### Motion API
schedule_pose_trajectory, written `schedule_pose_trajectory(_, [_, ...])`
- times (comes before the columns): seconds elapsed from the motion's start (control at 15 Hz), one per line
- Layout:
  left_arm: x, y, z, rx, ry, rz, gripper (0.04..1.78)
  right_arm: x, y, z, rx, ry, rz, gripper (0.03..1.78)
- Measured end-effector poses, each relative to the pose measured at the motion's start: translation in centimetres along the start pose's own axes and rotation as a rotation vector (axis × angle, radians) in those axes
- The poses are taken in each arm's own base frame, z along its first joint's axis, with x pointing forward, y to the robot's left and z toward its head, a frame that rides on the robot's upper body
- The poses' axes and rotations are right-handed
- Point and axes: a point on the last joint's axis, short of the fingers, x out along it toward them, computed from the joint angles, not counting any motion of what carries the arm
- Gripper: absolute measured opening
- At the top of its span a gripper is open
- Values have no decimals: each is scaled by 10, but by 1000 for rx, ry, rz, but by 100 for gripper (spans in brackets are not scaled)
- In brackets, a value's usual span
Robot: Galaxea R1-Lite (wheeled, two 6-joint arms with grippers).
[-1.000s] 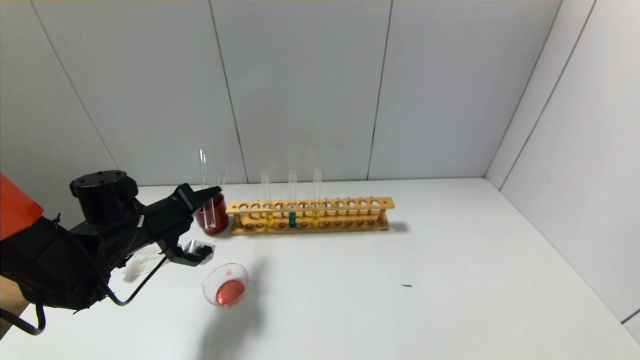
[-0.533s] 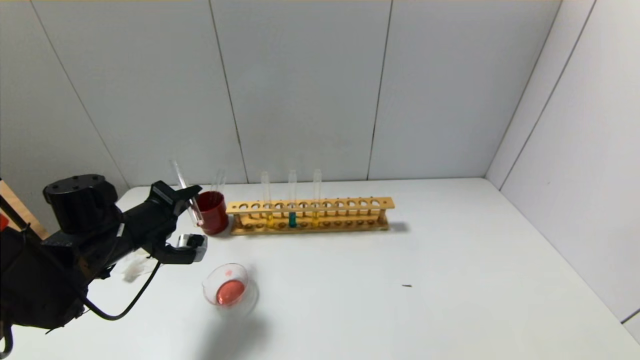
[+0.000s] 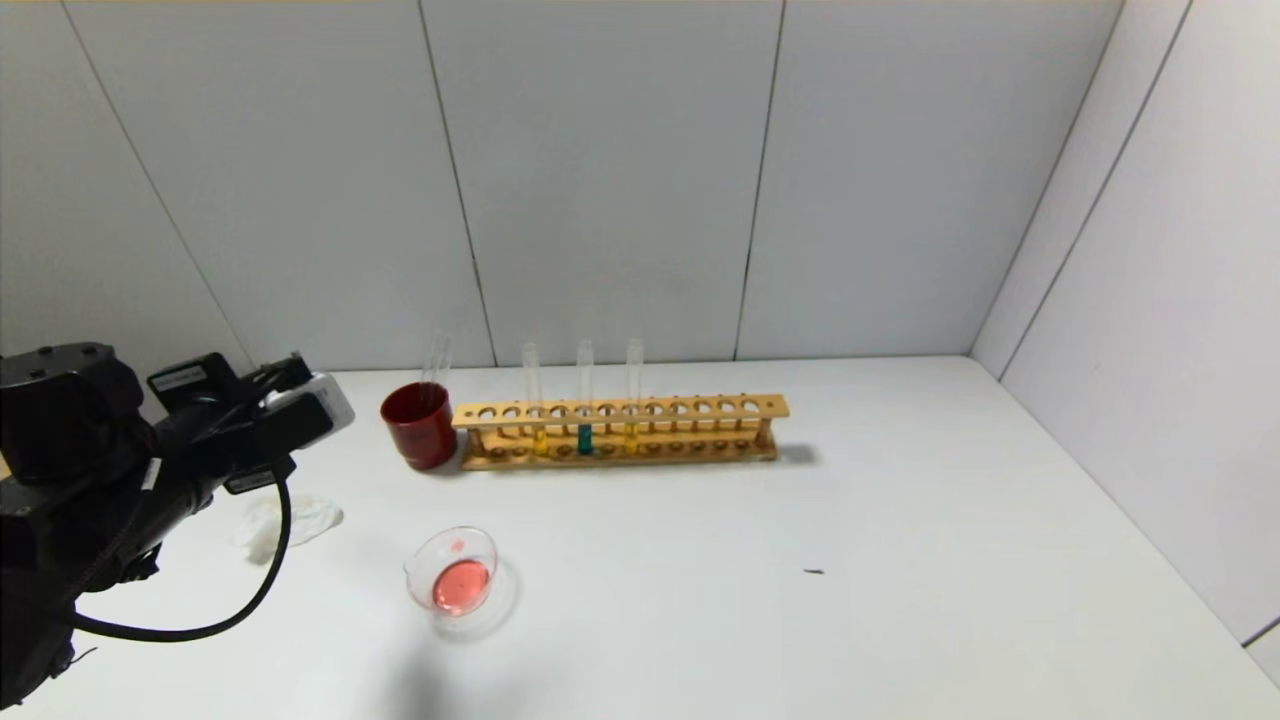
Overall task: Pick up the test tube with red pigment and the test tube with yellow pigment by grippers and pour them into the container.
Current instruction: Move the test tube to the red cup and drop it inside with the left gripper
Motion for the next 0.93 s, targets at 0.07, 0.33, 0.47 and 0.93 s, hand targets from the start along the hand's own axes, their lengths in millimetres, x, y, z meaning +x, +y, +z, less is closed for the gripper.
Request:
schedule_pose_trajectory(0.07, [-4,0,0,-130,10,-22,33,0,0,0,0,0,0,175])
schedule_pose_trajectory(0.33, [-14,-3,1,-656,17,-98,33,0,0,0,0,0,0,175])
schedule_pose_trajectory(0.47, [-18,-6,-1,-880,0,-142,33,0,0,0,0,0,0,175])
schedule_pose_trajectory(0.93, [-19,-4,0,-1194,-54,-178,33,0,0,0,0,0,0,175])
